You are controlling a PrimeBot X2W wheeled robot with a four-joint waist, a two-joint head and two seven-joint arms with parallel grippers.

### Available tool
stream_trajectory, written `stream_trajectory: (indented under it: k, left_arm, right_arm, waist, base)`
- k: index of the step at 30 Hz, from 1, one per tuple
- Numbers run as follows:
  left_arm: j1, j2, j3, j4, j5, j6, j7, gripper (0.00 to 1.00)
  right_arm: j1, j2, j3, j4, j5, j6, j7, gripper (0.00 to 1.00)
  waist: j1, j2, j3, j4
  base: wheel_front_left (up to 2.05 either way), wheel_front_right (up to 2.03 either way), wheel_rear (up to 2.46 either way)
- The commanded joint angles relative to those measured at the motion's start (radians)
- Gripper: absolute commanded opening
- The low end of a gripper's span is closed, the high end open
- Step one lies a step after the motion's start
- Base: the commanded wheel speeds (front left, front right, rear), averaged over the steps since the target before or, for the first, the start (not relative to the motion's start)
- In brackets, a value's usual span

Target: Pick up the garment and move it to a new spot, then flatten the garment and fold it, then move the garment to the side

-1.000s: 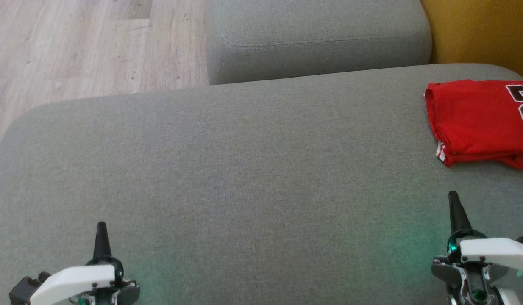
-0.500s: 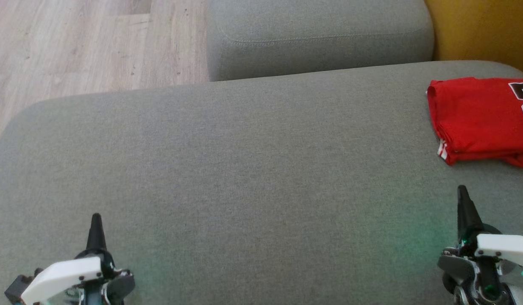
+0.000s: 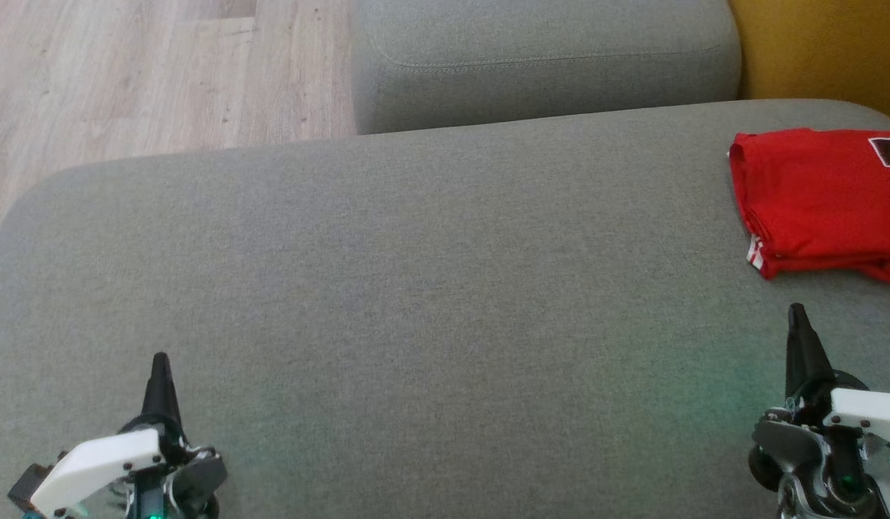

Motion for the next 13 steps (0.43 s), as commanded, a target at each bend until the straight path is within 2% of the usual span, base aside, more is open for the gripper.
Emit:
stream_trajectory:
  k: [1, 13]
  left_arm:
    - [-0.049, 0.004, 0.039, -0.036, -0.005, -0.007, 0.007, 0.0]
    - [-0.049, 0.004, 0.039, -0.036, -0.005, -0.007, 0.007, 0.0]
  right_arm:
    - [-0.051, -0.002, 0.016, -0.039, 0.005, 0.008, 0.006, 0.0]
    - [-0.051, 0.0, 0.014, -0.038, 0.003, 0.008, 0.008, 0.0]
  waist:
    - [0.0, 0.0, 0.0, 0.0]
    - [0.0, 0.0, 0.0, 0.0]
  base:
    - [0.0, 0.0, 0.0]
    - [0.0, 0.0, 0.0]
